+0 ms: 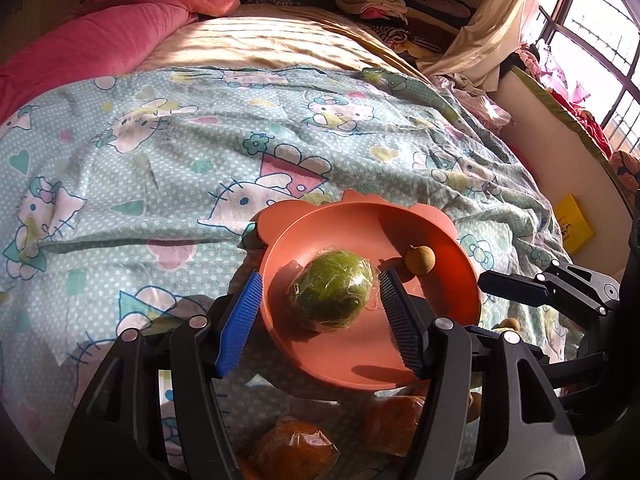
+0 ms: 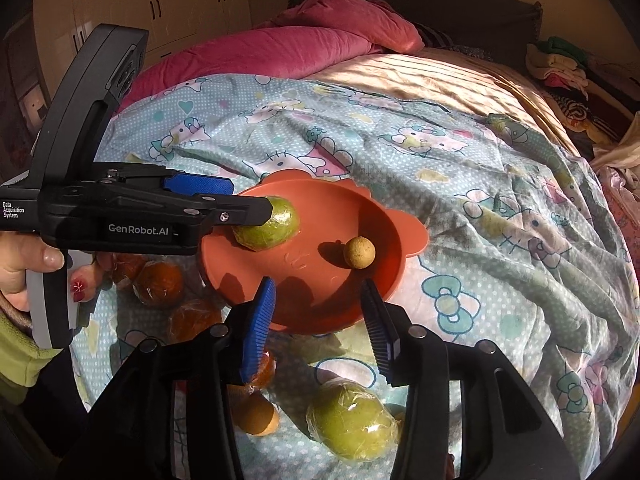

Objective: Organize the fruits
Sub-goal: 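Withdraw both open grippers from the orange plate, then grasp a wrapped mandarin with the left gripper while the right gripper grasps another wrapped mandarin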

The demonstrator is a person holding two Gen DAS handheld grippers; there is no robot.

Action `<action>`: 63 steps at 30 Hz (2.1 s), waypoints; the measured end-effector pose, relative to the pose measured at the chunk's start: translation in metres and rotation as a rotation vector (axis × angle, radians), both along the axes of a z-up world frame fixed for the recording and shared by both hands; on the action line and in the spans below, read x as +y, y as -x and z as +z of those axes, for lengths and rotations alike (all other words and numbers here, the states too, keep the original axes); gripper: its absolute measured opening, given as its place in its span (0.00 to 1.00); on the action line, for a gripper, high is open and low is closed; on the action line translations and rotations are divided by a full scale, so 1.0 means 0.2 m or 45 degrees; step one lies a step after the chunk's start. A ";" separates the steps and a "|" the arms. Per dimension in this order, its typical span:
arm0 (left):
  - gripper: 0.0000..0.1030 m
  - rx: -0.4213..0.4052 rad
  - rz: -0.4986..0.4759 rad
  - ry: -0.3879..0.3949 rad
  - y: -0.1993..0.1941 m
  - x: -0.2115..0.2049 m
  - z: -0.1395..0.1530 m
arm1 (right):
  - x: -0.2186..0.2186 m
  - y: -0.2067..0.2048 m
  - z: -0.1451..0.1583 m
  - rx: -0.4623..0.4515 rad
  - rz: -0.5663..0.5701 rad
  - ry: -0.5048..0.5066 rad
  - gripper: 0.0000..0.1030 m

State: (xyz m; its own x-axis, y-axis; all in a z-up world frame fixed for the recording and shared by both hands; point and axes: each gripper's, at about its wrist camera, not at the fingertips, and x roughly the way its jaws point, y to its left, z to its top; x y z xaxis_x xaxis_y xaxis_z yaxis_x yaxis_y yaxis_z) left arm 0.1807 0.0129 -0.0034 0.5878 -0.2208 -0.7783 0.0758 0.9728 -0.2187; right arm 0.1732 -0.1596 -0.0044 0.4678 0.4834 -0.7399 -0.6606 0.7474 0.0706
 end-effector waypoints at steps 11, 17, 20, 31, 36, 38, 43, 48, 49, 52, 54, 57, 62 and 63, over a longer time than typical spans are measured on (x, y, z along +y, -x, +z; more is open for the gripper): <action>0.69 -0.084 0.055 0.006 0.13 0.05 0.12 | -0.09 0.03 0.06 -0.049 -0.071 -0.062 0.60; 0.77 -0.127 0.078 -0.010 0.19 0.05 0.16 | -0.14 0.05 0.09 -0.080 -0.097 -0.101 0.72; 0.84 -0.142 0.087 -0.015 0.21 0.06 0.18 | -0.16 0.06 0.10 -0.094 -0.108 -0.113 0.76; 0.90 -0.182 0.152 -0.037 0.30 0.13 0.22 | -0.19 0.11 0.13 -0.126 -0.129 -0.130 0.86; 0.90 -0.183 0.155 -0.043 0.36 0.14 0.21 | -0.22 0.14 0.13 -0.128 -0.138 -0.141 0.87; 0.90 -0.182 0.157 -0.045 0.37 0.14 0.21 | -0.23 0.16 0.12 -0.128 -0.141 -0.138 0.88; 0.90 -0.175 0.158 -0.050 0.40 0.15 0.19 | -0.23 0.21 0.11 -0.126 -0.130 -0.133 0.88; 0.90 -0.162 0.144 -0.055 0.45 0.13 0.17 | -0.23 0.26 0.11 -0.123 -0.108 -0.125 0.88; 0.90 -0.158 0.142 -0.059 0.46 0.13 0.16 | -0.23 0.27 0.10 -0.122 -0.103 -0.122 0.88; 0.90 -0.136 0.141 -0.068 0.48 0.14 0.14 | -0.21 0.29 0.09 -0.118 -0.089 -0.107 0.88; 0.90 -0.125 0.142 -0.073 0.49 0.14 0.12 | -0.20 0.30 0.08 -0.112 -0.079 -0.101 0.88; 0.90 -0.107 0.139 -0.080 0.52 0.14 0.10 | -0.19 0.31 0.07 -0.103 -0.066 -0.087 0.88; 0.90 -0.074 0.137 -0.094 0.55 0.14 0.06 | -0.15 0.34 0.04 -0.100 -0.037 -0.050 0.88; 0.90 -0.068 0.136 -0.095 0.56 0.14 0.05 | -0.14 0.35 0.04 -0.100 -0.032 -0.045 0.88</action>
